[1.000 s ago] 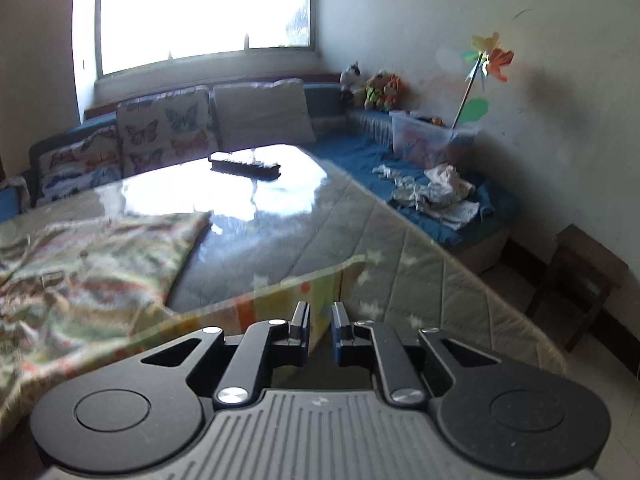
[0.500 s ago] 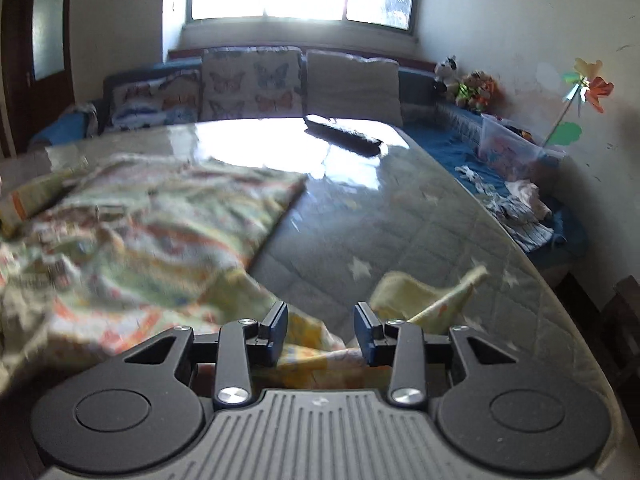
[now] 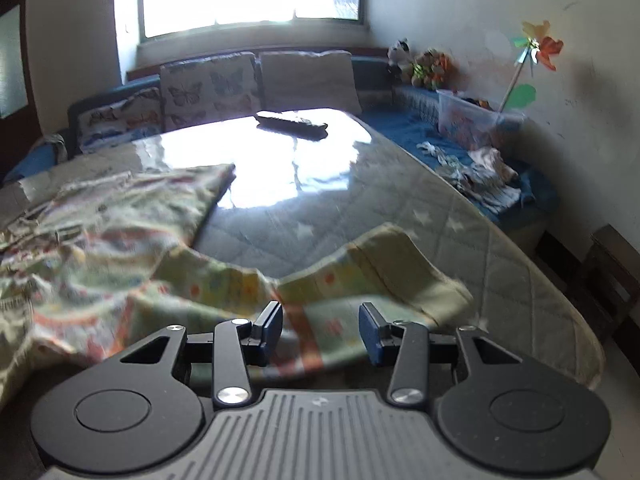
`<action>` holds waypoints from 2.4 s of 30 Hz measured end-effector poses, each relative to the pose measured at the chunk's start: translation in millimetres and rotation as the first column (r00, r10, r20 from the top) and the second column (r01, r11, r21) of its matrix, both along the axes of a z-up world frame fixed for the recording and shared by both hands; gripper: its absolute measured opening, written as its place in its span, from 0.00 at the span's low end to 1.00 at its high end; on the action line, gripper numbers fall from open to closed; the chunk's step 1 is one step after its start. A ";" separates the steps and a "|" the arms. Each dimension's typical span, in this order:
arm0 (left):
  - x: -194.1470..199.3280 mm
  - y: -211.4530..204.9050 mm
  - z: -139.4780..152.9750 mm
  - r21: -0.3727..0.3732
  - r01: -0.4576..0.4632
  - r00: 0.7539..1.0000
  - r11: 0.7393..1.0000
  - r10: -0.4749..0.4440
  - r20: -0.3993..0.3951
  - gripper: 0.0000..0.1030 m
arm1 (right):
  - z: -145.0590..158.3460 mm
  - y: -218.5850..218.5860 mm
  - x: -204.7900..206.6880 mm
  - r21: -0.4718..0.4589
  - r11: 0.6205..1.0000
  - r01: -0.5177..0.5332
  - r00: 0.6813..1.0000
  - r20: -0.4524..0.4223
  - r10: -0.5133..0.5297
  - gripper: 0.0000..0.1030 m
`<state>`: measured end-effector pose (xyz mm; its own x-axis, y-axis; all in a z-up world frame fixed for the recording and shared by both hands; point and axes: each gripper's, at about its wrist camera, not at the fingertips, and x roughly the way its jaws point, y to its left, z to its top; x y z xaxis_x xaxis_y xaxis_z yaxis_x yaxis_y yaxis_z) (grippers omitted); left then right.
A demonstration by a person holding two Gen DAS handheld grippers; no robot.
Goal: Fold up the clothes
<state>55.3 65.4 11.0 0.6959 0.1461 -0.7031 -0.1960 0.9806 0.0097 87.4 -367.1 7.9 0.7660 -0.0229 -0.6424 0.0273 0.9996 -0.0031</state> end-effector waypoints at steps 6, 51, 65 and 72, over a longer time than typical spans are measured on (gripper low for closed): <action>-12.7 -1.1 4.1 0.009 -0.001 1.000 1.000 0.001 -0.005 0.07 | -21.3 -6.6 37.7 -0.014 1.000 0.000 0.999 -0.043 -0.001 0.41; 46.3 70.6 41.6 0.016 -0.169 0.975 0.985 0.165 0.149 0.05 | -26.4 -18.9 40.8 0.007 0.999 0.031 0.999 0.032 -0.032 0.55; -42.7 134.6 14.6 -0.039 -0.380 0.915 0.924 0.381 0.132 0.03 | -33.2 -7.6 30.0 0.007 1.000 0.028 1.000 -0.013 -0.027 0.55; -66.4 142.3 3.5 -0.052 -0.437 0.891 0.898 0.440 0.115 0.03 | -35.7 0.9 42.9 0.013 1.000 -0.011 1.000 -0.008 0.012 0.56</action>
